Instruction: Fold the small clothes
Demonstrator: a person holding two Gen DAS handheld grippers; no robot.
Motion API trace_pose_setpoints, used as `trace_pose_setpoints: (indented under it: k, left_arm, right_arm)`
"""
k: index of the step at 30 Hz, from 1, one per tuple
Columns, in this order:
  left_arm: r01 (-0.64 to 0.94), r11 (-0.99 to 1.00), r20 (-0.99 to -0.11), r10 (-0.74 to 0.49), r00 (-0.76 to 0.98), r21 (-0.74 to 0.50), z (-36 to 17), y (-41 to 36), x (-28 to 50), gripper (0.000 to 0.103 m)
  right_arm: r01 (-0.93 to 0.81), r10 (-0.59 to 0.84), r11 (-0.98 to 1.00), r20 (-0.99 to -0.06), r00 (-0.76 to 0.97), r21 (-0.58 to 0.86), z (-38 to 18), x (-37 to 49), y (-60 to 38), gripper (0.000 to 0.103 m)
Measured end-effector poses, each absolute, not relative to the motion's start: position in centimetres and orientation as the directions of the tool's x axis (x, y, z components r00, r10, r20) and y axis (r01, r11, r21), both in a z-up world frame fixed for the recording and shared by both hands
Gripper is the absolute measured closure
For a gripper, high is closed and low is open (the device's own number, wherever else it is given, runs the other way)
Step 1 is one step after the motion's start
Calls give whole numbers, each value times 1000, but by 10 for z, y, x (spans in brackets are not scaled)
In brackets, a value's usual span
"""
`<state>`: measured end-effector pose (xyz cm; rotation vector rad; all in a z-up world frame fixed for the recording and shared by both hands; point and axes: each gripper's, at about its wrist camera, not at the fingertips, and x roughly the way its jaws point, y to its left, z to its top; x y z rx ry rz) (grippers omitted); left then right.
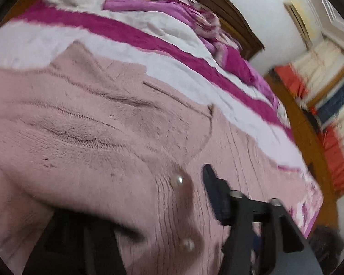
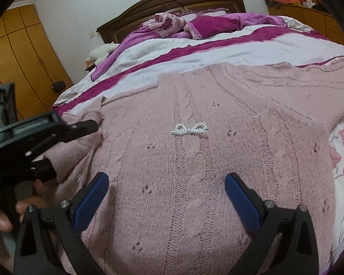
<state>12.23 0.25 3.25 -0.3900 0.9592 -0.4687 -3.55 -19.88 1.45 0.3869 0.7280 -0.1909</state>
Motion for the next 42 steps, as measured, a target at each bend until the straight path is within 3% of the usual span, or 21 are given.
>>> trace_pose_setpoints:
  k: [2,7,9,12,14,15,18,20,24,26,27,29,30,31,36,42]
  left_arm:
    - [251,869,-714,-494,496,-427,45,3,105,53]
    - [274,938,-729,-339,594,-213,62,33,47,53]
    - [241,938,-718,-347,604,-250,60,59,32,55]
    - [134,917,-699,-374,609,-375,46,103,30,71]
    - [29,911,-708,-339,619,-411,33,127,38,99]
    - [-13,900,-707,-333,623,-435,28,136,42,103]
    - [-50,842,-676,-394,623,-537,19,149,49,103]
    - [-27,845,-662,-399,634,-534,22,146,47,103]
    - [32,838,-641,-441,628,-545,23,140,37,103]
    - [57,826,-643,-478,599,-560,18,136,37,103]
    - [64,838,-653,-468,596,-542,15,133,39,103]
    - [68,868,-664,-424,616,-491,9,129,47,103]
    - [36,891,-672,-367,644,-453,7,130,50,103]
    - [7,896,-674,-340,656,-444,5,133,54,103]
    - [-100,883,-668,-268,694,-459,4,148,72,103]
    - [-175,803,-612,-272,743,-570,-3,176,72,103]
  right_arm:
    - [306,-47,915,-686,726,261,15,-33,-197,0]
    - [313,-68,922,-700,711,228,15,-30,-192,0]
    - [317,-71,922,-708,703,222,16,-30,-191,0]
    - [310,-43,918,-714,698,248,23,-32,-188,2]
    - [256,46,909,-689,723,329,31,-36,-185,10]
    - [219,101,900,-670,736,376,34,-37,-183,17]
    - [109,254,859,-601,758,500,47,-28,-174,22]
    - [71,294,852,-585,756,519,52,-5,-168,21]
    - [137,352,810,-661,663,570,30,68,-165,24]
    - [166,399,762,-656,640,625,18,102,-166,24]
    - [157,416,750,-642,644,643,16,113,-165,26]
    - [157,439,743,-651,619,651,8,137,-160,44]
    - [158,444,747,-662,604,646,5,144,-157,69]
    - [162,444,759,-683,580,631,3,153,-153,85]
    - [82,399,829,-689,605,553,27,162,-134,89]
    - [10,342,894,-697,630,448,53,174,-99,90]
